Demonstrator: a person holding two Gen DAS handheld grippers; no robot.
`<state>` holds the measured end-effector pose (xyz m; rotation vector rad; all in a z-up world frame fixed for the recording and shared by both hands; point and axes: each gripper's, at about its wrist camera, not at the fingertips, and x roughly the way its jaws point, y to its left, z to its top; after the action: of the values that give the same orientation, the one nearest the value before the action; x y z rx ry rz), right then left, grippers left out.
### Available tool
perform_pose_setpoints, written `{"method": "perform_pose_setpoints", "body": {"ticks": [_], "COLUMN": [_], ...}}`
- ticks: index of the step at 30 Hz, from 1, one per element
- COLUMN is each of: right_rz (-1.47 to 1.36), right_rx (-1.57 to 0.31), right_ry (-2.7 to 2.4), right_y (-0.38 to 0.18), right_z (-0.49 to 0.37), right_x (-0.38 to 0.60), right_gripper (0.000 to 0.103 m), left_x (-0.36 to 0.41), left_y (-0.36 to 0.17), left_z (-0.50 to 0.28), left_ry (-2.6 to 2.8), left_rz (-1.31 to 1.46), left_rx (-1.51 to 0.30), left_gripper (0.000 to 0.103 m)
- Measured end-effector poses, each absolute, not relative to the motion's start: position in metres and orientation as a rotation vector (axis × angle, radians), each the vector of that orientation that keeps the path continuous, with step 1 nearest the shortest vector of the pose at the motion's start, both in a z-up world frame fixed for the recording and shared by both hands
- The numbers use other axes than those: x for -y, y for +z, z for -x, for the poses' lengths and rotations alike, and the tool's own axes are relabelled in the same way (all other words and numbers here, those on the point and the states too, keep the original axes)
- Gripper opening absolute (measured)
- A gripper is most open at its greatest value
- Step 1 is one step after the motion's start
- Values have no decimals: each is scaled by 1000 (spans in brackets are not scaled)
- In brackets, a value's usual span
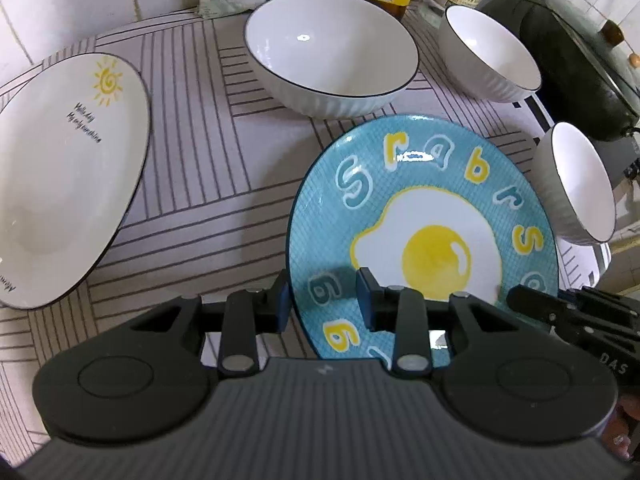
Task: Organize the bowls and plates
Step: 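Grip the blue egg plate rim with both grippers and lift it, then carry the egg plate onto the sun plate with both grippers and release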
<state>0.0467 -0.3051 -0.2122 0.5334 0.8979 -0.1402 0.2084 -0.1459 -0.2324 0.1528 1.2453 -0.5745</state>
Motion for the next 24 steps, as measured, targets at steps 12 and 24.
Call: {"method": "perform_pose_setpoints", "body": {"ticks": [12,24], "right_rz": [-506,-465], "right_rx": [-932,-962], "right_ry": [-59,70], "right_y": [-189,-152], "right_z": [-42,-64], "right_x": [279,242], "right_gripper": [21,21], "left_x": [106,40], "left_y": [-205,-170], "left_z": [-174,-158], "left_ry": [-557,-437], "left_rz": [-153,-60], "left_rx": [-1212,-1173], "left_gripper": [32,33]}}
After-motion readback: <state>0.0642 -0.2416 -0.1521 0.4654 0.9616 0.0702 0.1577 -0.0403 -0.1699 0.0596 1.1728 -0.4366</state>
